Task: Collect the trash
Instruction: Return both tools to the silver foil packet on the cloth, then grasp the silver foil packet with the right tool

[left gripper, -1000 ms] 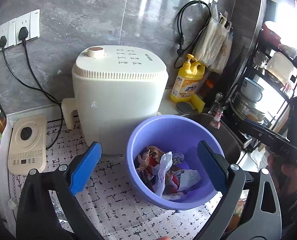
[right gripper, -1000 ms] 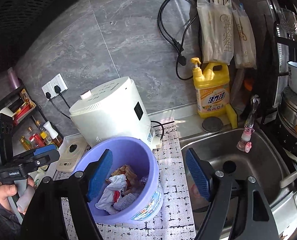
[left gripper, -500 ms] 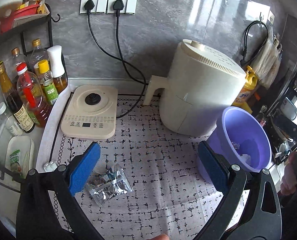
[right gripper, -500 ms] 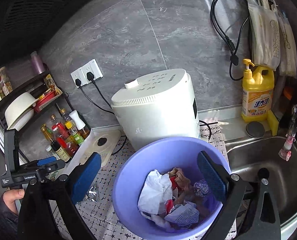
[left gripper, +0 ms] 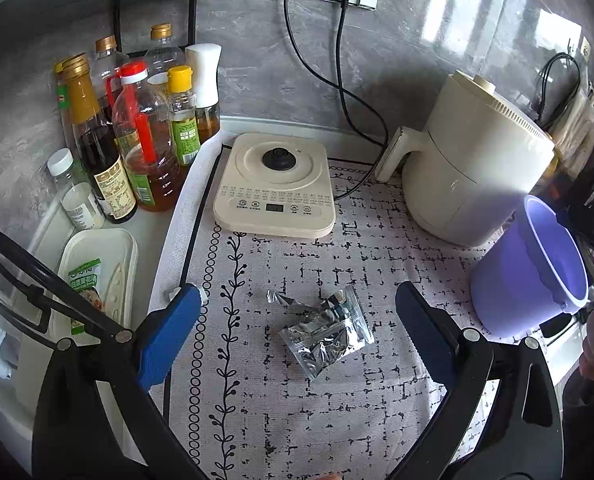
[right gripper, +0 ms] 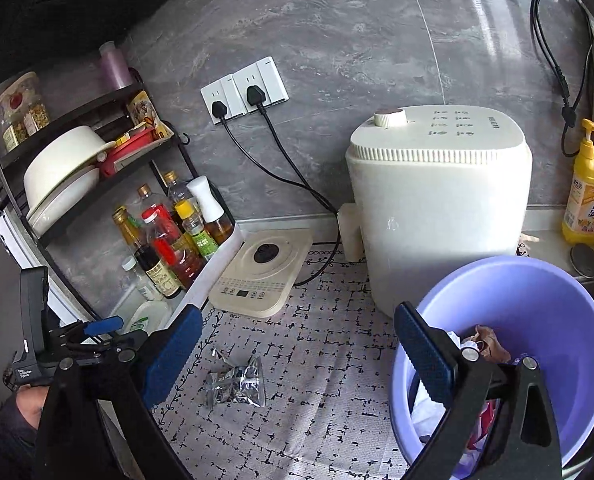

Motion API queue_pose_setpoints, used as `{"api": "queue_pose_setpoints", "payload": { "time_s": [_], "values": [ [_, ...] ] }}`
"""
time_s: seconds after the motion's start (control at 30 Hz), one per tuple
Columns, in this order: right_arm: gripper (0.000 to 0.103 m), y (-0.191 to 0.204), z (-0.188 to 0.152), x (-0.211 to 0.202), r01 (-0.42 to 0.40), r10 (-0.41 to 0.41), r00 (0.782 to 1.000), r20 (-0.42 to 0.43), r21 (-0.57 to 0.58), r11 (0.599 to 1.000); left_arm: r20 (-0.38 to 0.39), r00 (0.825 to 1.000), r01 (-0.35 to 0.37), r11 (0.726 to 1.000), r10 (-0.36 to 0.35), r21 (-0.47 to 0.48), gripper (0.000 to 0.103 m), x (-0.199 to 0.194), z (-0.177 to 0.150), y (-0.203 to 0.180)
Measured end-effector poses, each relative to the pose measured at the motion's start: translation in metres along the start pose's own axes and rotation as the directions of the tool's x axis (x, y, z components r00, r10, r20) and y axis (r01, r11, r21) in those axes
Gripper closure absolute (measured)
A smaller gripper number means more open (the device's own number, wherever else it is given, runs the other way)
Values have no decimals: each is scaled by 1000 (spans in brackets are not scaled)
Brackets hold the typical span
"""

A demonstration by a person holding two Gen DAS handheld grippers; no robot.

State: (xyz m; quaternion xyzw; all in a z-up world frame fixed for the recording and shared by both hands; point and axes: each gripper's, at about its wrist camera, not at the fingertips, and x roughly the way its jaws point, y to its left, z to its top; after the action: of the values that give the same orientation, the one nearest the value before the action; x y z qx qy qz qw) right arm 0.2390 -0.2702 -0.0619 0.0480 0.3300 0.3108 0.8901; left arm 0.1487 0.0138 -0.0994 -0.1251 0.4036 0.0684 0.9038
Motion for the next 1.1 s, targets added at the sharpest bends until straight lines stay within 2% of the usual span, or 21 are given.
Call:
{"api": "queue_pose_setpoints", "payload": {
  "time_s": [0.2, 0.37, 0.57, 0.63, 0.73, 0.8, 0.87, 0.9, 0.93, 0.97, 1.0, 1.1],
  "values": [
    [9, 31, -15, 44, -29, 25, 995, -99, -37, 999, -20, 1000, -6, 1000, 6, -28, 6, 4, -16, 29],
    [10, 44, -43, 91, -50, 40, 975, -217, -42, 998, -58, 998, -24, 998, 21, -54, 8, 11, -29, 49],
    [13, 53, -84, 146, -51, 23, 941, -337, -75, 996, -104, 994, -37, 998, 31, -52, 26, 26, -36, 62],
    [18, 51, -95, 162, -54, 30, 925, -378, -54, 997, -122, 992, -40, 997, 32, -60, 27, 32, -38, 65],
    [19, 53, -107, 178, -58, 32, 917, -397, -54, 997, -149, 988, -40, 998, 33, -42, 29, 44, -41, 65],
    [21, 56, -114, 187, -63, 36, 910, -413, -51, 997, -167, 985, -41, 999, 36, -27, 35, 52, -43, 65],
    [40, 57, -122, 198, -79, 45, 886, -461, -55, 995, -178, 983, -55, 998, 52, -12, 36, 62, -44, 65],
    [56, 59, -125, 201, -84, 44, 879, -474, -64, 994, -180, 982, -65, 998, 63, -6, 36, 67, -44, 66],
    [63, 61, -125, 199, -82, 34, 885, -464, -83, 993, -183, 981, -70, 998, 68, -6, 36, 72, -44, 66],
    [74, 63, -126, 198, -85, 31, 880, -474, -93, 992, -186, 980, -72, 997, 69, -8, 36, 77, -44, 67],
    [79, 63, -127, 196, -78, 22, 879, -476, -97, 992, -187, 980, -76, 997, 74, -8, 36, 81, -44, 67],
    [81, 55, -126, 187, -48, 6, 886, -463, -77, 996, -194, 977, -91, 995, 84, -29, 36, 94, -42, 68]
  ]
}}
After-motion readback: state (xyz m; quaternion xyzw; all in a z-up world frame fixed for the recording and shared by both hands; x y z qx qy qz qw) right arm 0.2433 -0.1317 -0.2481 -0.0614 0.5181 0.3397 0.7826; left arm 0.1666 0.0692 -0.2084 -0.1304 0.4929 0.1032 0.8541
